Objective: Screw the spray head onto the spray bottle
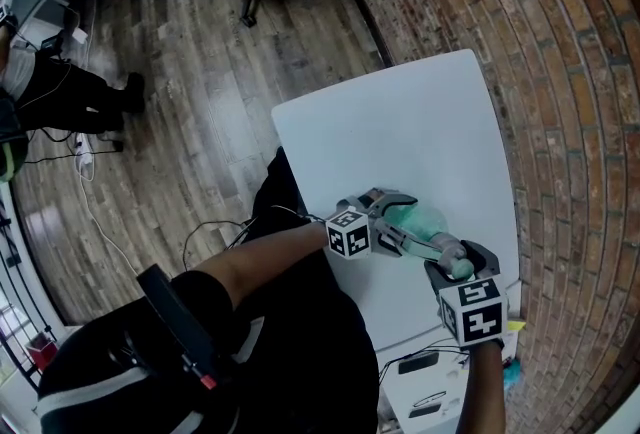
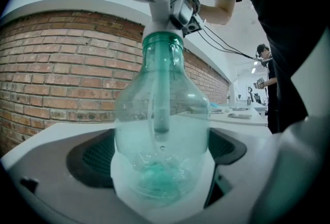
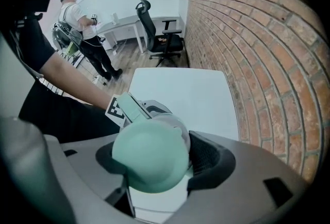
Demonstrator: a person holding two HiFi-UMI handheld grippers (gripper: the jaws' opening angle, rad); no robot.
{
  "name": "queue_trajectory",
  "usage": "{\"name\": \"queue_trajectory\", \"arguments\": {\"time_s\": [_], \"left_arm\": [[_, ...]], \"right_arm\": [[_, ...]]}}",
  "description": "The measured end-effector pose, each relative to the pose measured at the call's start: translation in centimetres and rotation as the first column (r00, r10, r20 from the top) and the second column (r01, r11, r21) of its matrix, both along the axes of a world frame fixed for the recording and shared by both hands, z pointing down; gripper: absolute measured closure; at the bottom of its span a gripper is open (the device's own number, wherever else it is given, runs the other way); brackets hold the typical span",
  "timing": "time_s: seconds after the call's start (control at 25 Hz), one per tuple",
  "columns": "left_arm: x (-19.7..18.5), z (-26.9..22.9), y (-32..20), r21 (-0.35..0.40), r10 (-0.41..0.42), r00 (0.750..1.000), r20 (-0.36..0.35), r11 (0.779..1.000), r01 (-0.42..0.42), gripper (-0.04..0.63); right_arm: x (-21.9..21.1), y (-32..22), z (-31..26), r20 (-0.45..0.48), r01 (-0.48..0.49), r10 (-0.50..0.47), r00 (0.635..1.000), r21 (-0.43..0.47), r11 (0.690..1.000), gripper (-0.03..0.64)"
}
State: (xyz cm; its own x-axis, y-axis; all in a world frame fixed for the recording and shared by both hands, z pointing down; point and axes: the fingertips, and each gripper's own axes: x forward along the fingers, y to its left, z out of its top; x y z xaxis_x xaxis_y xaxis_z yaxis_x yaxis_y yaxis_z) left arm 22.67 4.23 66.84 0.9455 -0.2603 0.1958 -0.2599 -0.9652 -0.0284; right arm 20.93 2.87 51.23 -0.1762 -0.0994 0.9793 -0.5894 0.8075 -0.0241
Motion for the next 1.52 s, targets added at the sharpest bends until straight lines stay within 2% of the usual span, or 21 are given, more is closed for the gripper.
{"name": "queue_trajectory", "arguments": {"time_s": [0.16, 0.4, 0.52, 0.6, 0.64, 0.68, 0.72, 0.84, 0.92, 1.0, 1.04, 1.08, 1.16, 1.24, 1.4, 1.52], "left_arm": [[0.0, 0.2, 0.0, -0.01, -0.011, 1.0, 0.015, 1.0, 0.011, 0.038], [-0.5, 0.5, 0.5, -0.009, -0.027, 0.998, 0.058, 1.0, 0.028, 0.038], [-1.2, 0.6, 0.7, -0.016, -0.034, 0.998, 0.058, 0.999, 0.035, 0.04], [-1.6, 0.2, 0.6, -0.026, -0.052, 0.998, 0.044, 0.998, 0.053, 0.04], [-1.7, -0.1, 0.5, -0.029, -0.06, 0.998, 0.035, 0.998, 0.061, 0.039], [-1.7, -0.3, 0.4, -0.031, -0.064, 0.998, 0.028, 0.997, 0.064, 0.04], [-1.6, -0.6, 0.4, -0.03, -0.063, 0.998, 0.022, 0.998, 0.064, 0.04], [-1.1, -1.5, 0.6, -0.02, -0.055, 0.998, 0.008, 0.998, 0.055, 0.039], [-0.8, -2.1, 0.4, -0.013, -0.06, 0.998, -0.004, 0.998, 0.06, 0.038], [-0.6, -2.7, 0.2, -0.007, -0.068, 0.998, -0.014, 0.998, 0.068, 0.038], [-0.5, -2.9, 0.1, -0.004, -0.068, 0.998, -0.019, 0.998, 0.068, 0.039], [-0.4, -3.1, 0.1, -0.001, -0.066, 0.998, -0.024, 0.998, 0.066, 0.038], [-0.2, -3.3, 0.1, -0.001, -0.061, 0.998, -0.032, 0.998, 0.061, 0.04], [-0.2, -3.3, 0.1, -0.004, -0.061, 0.997, -0.037, 0.998, 0.061, 0.039], [-0.4, -3.3, 0.2, -0.008, -0.066, 0.997, -0.041, 0.998, 0.066, 0.039], [-0.4, -3.2, 0.1, -0.011, -0.062, 0.998, -0.029, 0.998, 0.061, 0.039]], "right_arm": [[0.0, -0.1, 0.1, -0.014, -0.01, 0.01, 1.0, 0.006, 1.0, 0.337], [-0.2, 0.1, -0.9, -0.003, 0.054, -0.053, 0.999, 0.027, 0.998, 0.337], [-0.6, -0.2, -2.4, 0.017, 0.13, -0.131, 0.991, 0.038, 0.991, 0.338], [-1.0, -0.1, -3.3, 0.024, 0.237, -0.239, 0.971, 0.059, 0.97, 0.337], [-1.1, 0.1, -3.5, 0.012, 0.316, -0.317, 0.948, 0.068, 0.946, 0.338], [-1.1, 0.4, -3.5, -0.018, 0.408, -0.408, 0.913, 0.071, 0.91, 0.339], [-1.0, 0.7, -3.3, -0.061, 0.506, -0.502, 0.863, 0.064, 0.86, 0.339], [-0.2, 1.4, -2.4, -0.181, 0.741, -0.728, 0.661, 0.003, 0.672, 0.339], [0.1, 1.4, -1.8, -0.221, 0.822, -0.806, 0.55, -0.028, 0.569, 0.339], [0.1, 1.4, -1.3, -0.239, 0.867, -0.848, 0.473, -0.044, 0.496, 0.339], [0.0, 1.4, -1.2, -0.242, 0.88, -0.861, 0.448, -0.049, 0.472, 0.341], [0.0, 1.5, -1.1, -0.243, 0.886, -0.866, 0.436, -0.053, 0.461, 0.341], [-0.1, 1.5, -1.0, -0.236, 0.879, -0.862, 0.45, -0.057, 0.474, 0.341], [-0.2, 1.6, -1.0, -0.217, 0.853, -0.84, 0.498, -0.051, 0.519, 0.341], [-0.5, 1.4, -1.2, -0.156, 0.773, -0.765, 0.625, -0.013, 0.635, 0.341], [-0.7, 1.1, -1.2, -0.09, 0.658, -0.654, 0.751, 0.025, 0.753, 0.341]]}}
